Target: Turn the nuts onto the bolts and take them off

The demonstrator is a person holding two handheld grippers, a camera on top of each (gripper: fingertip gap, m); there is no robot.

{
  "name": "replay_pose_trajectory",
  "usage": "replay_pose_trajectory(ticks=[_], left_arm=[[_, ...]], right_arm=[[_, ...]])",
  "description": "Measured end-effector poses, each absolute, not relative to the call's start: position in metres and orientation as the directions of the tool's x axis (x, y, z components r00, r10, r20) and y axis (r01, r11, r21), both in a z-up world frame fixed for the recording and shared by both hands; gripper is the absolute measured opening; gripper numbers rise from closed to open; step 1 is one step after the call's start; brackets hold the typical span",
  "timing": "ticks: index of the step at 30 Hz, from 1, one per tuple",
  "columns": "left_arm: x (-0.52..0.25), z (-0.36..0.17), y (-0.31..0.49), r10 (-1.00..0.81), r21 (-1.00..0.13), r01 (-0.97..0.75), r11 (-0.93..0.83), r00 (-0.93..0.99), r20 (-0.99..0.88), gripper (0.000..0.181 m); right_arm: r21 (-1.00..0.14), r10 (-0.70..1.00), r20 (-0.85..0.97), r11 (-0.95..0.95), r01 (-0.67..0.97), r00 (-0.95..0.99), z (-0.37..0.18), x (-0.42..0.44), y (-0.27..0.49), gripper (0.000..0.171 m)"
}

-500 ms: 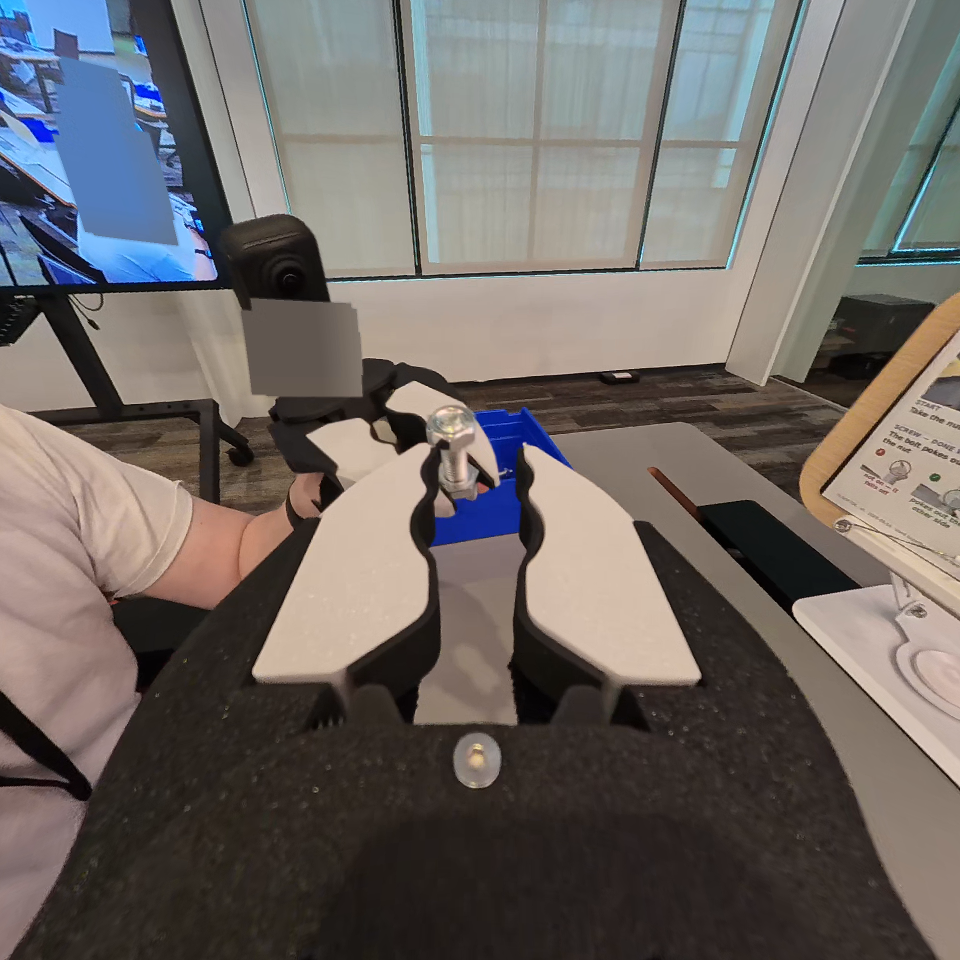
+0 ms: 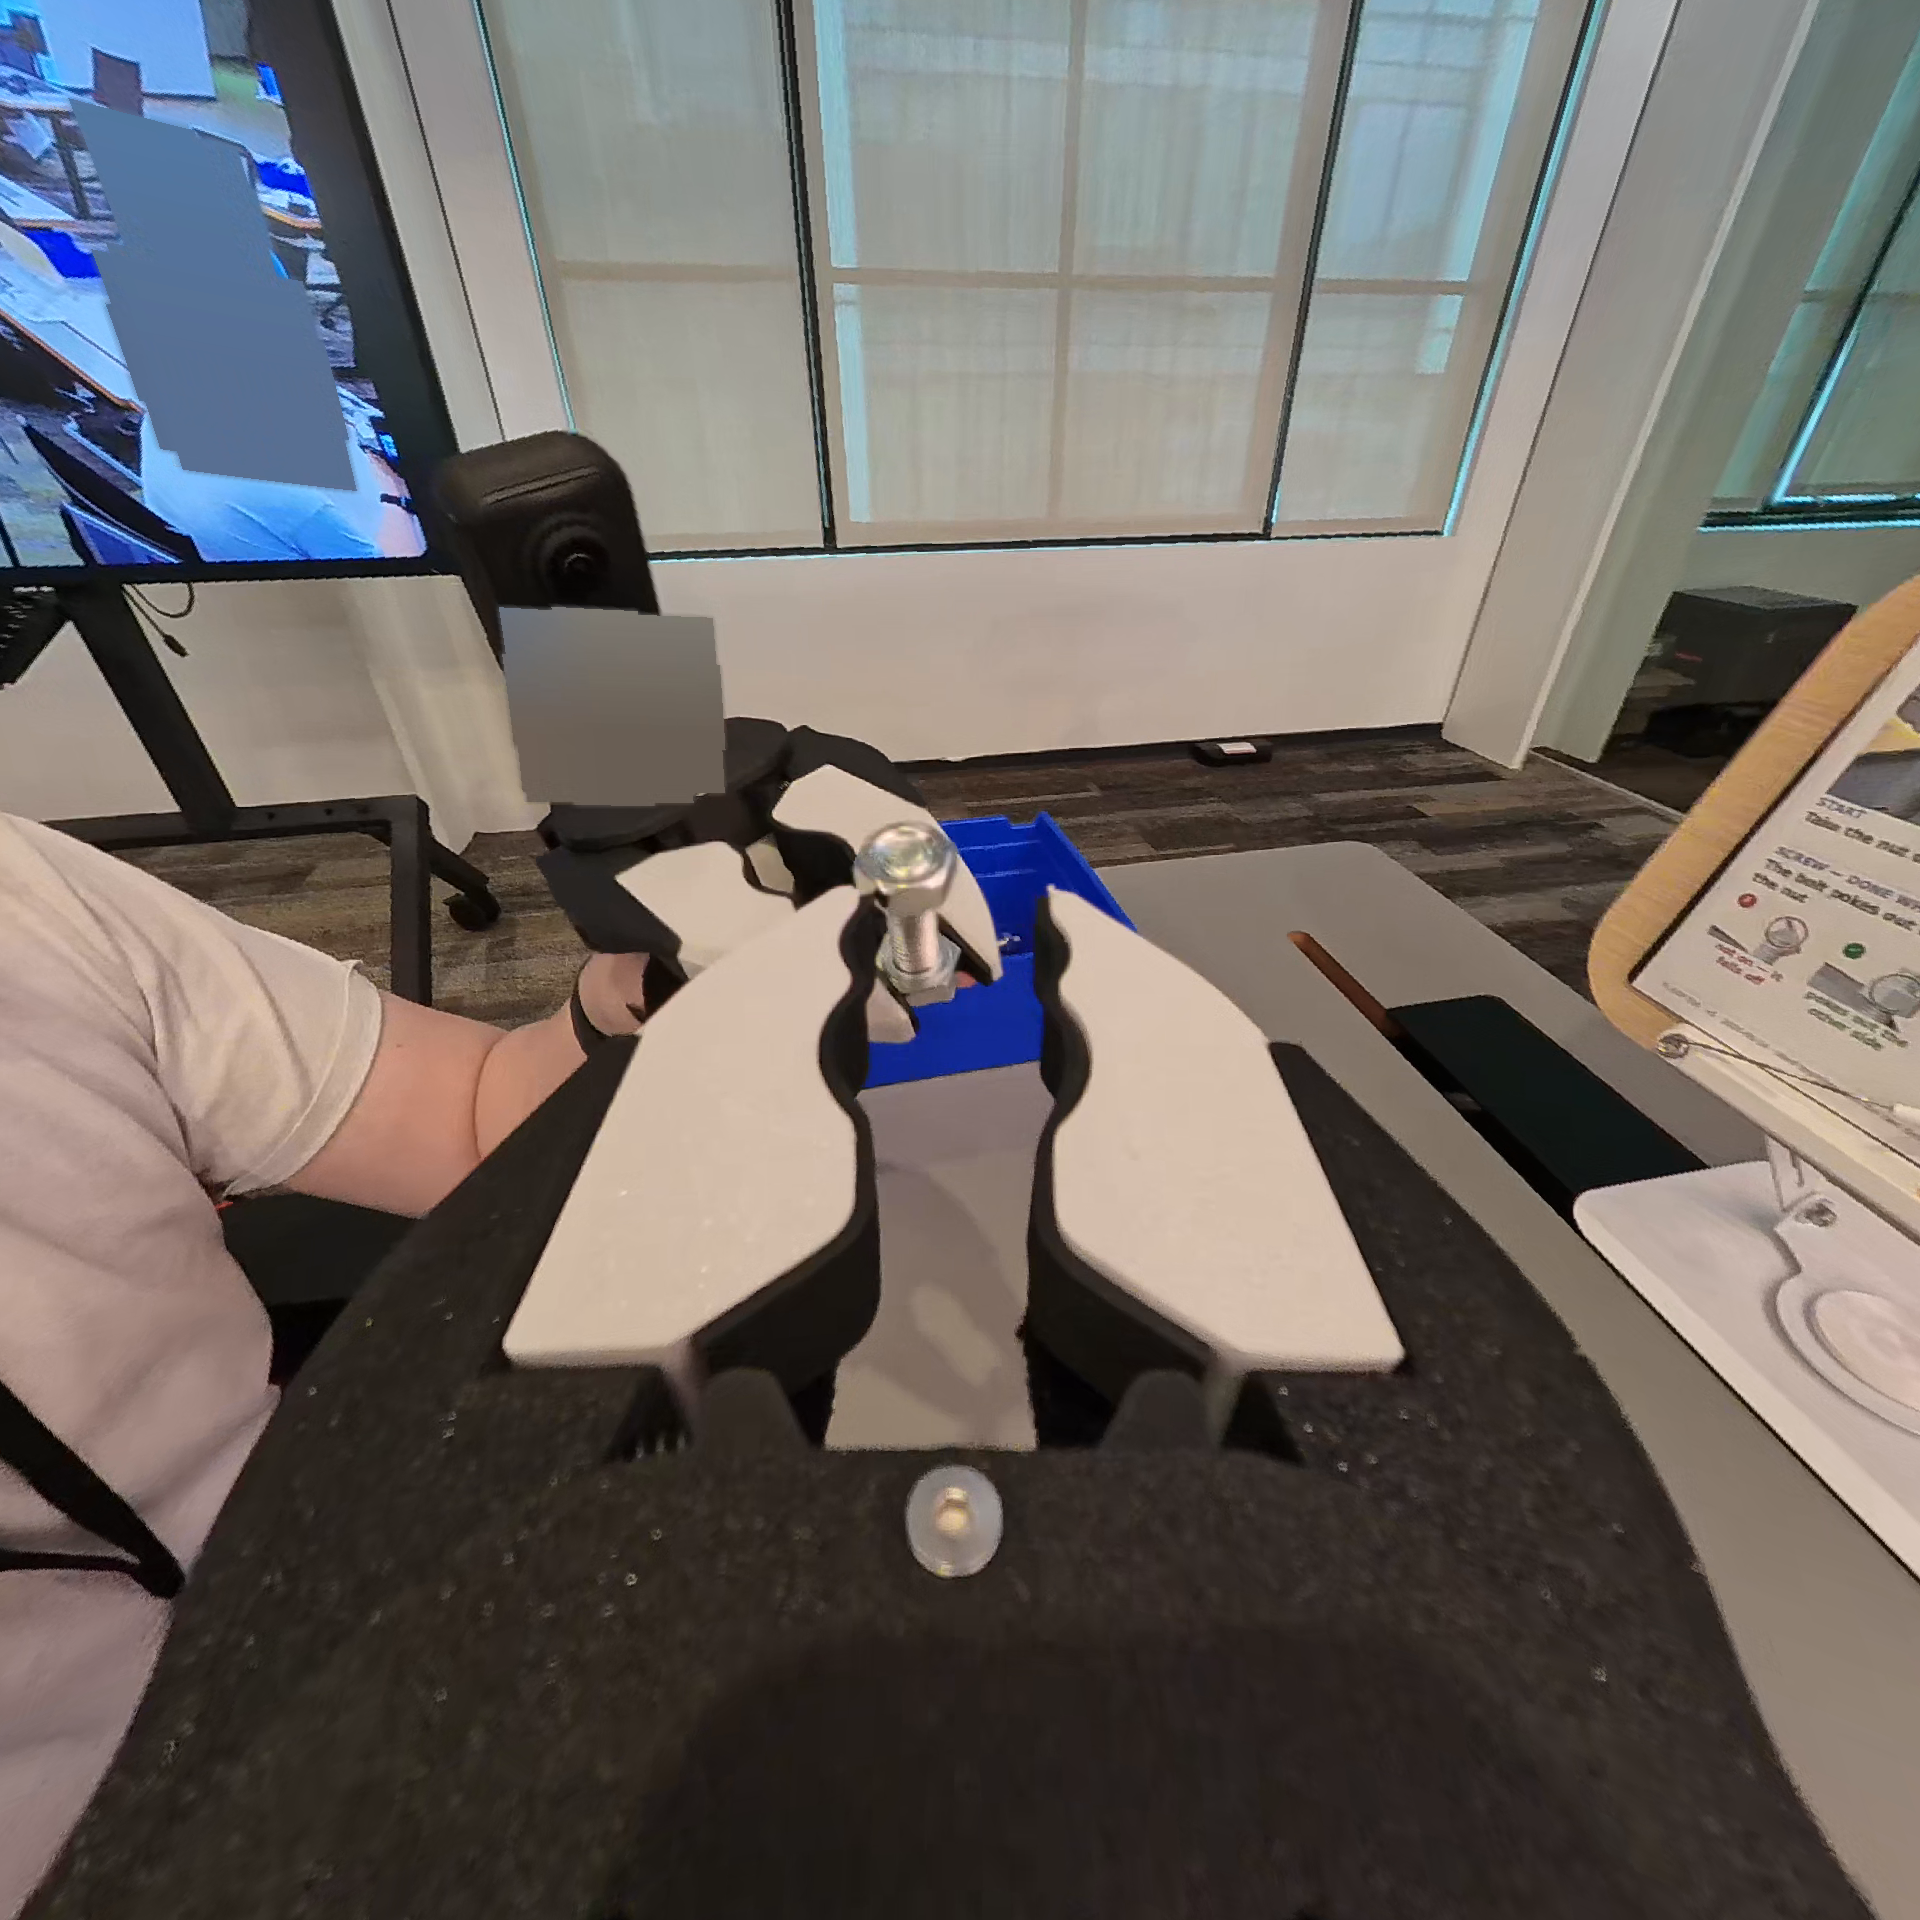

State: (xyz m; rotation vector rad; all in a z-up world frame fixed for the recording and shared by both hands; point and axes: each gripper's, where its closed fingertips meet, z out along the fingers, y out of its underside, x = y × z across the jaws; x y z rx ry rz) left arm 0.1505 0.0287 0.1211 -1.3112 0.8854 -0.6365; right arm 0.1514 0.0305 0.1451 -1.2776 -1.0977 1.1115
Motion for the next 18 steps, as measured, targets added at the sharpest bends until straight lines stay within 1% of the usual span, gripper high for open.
replay_pose_trajectory(ticks=[5, 10, 14, 16, 18], left_arm=[[0.148, 0.116, 0.038, -0.799, -0.978, -0.113, 0.174, 0.565, -0.207, 0.018], [0.141, 0.109, 0.056, -0.68, -0.945, -0.225, 0.236, 0.657, -0.326, 0.018], [0.143, 0.098, 0.065, -0.66, -0.944, -0.256, 0.21, 0.675, -0.33, 0.018], [0.14, 0.094, 0.071, -0.626, -0.933, -0.292, 0.21, 0.693, -0.358, 0.018], [0.138, 0.092, 0.075, -0.608, -0.928, -0.31, 0.207, 0.702, -0.37, 0.018]], right_arm=[[-0.995, 0.982, -0.087, -0.092, 0.025, 0.169, 0.142, 0.165, 0.029, 0.031], [-0.96, 0.907, -0.247, -0.277, 0.043, 0.341, 0.132, 0.174, 0.052, 0.03], [-0.873, 0.861, -0.366, -0.449, 0.189, 0.353, 0.134, 0.162, 0.06, 0.033], [-0.843, 0.848, -0.355, -0.472, 0.258, 0.392, 0.135, 0.154, 0.063, 0.029], [-0.81, 0.834, -0.324, -0.489, 0.325, 0.447, 0.129, 0.148, 0.066, 0.03]])
